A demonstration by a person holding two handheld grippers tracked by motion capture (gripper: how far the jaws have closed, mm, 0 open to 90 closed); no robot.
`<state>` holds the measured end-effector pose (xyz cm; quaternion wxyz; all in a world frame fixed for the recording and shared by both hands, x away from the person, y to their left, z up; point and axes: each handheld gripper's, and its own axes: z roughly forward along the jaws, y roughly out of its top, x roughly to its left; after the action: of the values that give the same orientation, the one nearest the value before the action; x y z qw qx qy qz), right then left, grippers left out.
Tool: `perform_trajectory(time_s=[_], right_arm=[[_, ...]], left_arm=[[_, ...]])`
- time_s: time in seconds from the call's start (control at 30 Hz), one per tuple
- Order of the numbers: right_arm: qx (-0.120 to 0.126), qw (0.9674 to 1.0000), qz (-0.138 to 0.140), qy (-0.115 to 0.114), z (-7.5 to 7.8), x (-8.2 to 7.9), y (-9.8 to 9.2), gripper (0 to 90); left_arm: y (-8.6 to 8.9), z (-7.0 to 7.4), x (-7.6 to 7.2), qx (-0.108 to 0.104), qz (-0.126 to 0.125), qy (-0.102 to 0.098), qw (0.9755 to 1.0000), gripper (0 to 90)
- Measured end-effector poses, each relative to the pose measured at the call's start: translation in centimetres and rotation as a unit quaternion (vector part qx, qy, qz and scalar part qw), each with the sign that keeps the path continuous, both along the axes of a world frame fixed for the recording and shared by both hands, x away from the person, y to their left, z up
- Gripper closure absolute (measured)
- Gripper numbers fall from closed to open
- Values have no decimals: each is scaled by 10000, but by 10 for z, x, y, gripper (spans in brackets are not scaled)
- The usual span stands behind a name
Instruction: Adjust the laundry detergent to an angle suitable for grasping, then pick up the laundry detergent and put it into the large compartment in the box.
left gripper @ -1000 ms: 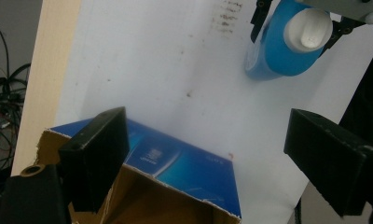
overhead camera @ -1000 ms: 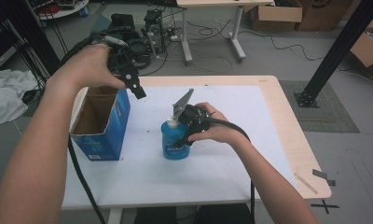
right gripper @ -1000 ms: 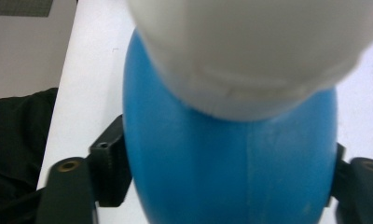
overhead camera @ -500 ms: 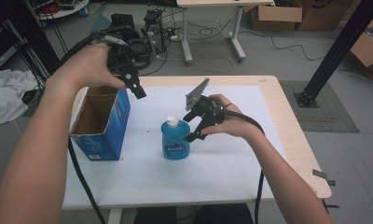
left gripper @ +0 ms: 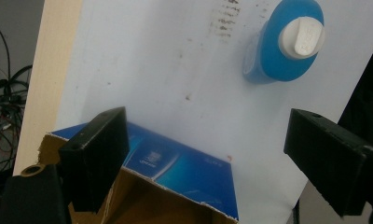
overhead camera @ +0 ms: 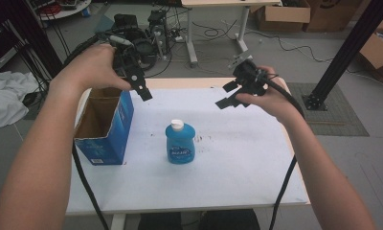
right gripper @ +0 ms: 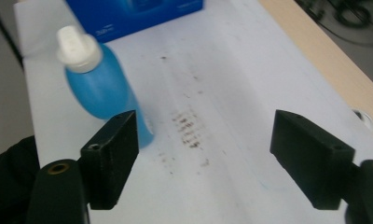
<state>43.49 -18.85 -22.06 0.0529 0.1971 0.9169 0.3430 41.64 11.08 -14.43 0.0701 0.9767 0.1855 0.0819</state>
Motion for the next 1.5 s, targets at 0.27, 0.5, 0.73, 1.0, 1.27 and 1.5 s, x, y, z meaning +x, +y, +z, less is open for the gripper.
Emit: perform_trajectory(time_s=[0.27, 0.5, 0.73, 1.0, 1.27, 1.5], right_arm=[[-179, 9945, -1013, 174, 27, 15, -22, 249], [-381, 9825, -1789, 357, 38, 29, -35, 250], [-564, 9737, -2131, 576, 38, 39, -42, 240], [-808, 9672, -2309, 688, 39, 44, -48, 223], [-838, 9666, -2315, 716, 43, 41, -49, 226], [-882, 9665, -2316, 668, 44, 39, -49, 225]], left_arm=[[-5, -1, 1, 67, -14, -30, 10000, 148], [-9, -2, 1, 77, -69, -46, 9999, 148], [-10, -2, 3, 46, -89, -45, 9999, 148], [-10, 0, 2, -5, -137, -130, 9998, 131], [-11, 3, -3, 13, -138, -177, 9997, 130], [-13, 6, -6, -9, -159, -194, 9997, 130]])
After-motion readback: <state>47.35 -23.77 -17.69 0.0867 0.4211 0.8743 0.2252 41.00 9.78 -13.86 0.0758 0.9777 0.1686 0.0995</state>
